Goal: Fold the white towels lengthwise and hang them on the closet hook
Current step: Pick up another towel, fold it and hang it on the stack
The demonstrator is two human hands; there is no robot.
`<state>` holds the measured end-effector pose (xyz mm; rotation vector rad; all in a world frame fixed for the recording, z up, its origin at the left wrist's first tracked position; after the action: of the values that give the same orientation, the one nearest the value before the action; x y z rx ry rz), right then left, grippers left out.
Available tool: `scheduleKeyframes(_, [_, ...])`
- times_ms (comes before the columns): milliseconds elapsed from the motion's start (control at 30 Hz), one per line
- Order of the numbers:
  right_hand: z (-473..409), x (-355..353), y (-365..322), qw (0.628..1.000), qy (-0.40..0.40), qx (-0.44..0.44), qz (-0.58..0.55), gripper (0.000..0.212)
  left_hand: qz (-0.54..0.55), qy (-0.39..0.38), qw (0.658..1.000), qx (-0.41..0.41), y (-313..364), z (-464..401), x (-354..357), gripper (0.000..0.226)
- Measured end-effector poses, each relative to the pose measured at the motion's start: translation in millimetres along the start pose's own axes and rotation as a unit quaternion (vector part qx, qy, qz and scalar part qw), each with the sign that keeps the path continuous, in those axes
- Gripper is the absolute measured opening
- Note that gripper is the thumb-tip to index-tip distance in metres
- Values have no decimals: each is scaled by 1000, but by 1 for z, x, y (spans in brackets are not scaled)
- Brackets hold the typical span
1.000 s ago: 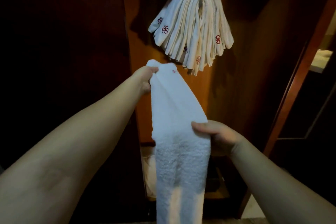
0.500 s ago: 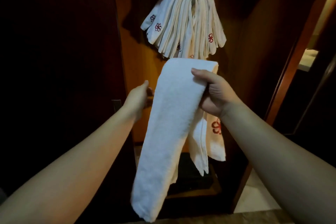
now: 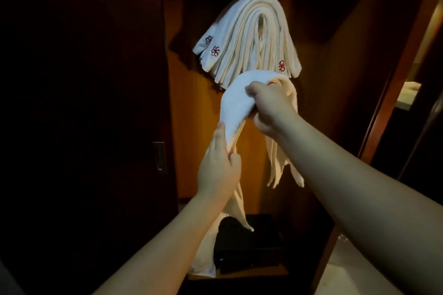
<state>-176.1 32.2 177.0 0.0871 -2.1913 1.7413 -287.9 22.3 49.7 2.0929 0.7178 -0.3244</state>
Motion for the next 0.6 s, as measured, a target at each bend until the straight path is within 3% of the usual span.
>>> scheduleKeyframes(100, [-7,-4,-8,999,30,-5,-29,19,37,39,998,-15,-12,4,-3,51])
scheduleKeyframes(200, [-15,-12,-11,996,41,1,-75,18,-25,41,998,-32,-41,1,-1,36])
scheduleKeyframes(400, [-34,-48,-21,979,148,7,-142,24,-115,33,985,-125,-117,5,-19,18])
scheduleKeyframes(500, [-42,-64,-18,969,188,24,-159,26,52,68,981,-171,-145,-3,-41,16])
scheduleKeyframes(600, [-48,-77,-14,952,226,62,-197,25,232,113,941,-219,-154,-15,-61,15])
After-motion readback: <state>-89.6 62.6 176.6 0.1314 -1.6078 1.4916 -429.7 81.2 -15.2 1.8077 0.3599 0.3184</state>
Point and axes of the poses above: each hand's wrist, its own z-axis away from the middle knuckle, its own x-axis out of the palm, y = z × x, the point moved 4 cm from there along -z, towards the middle knuckle, and after that the axes turned 2 degrees about -z, right-handed, at the moved point
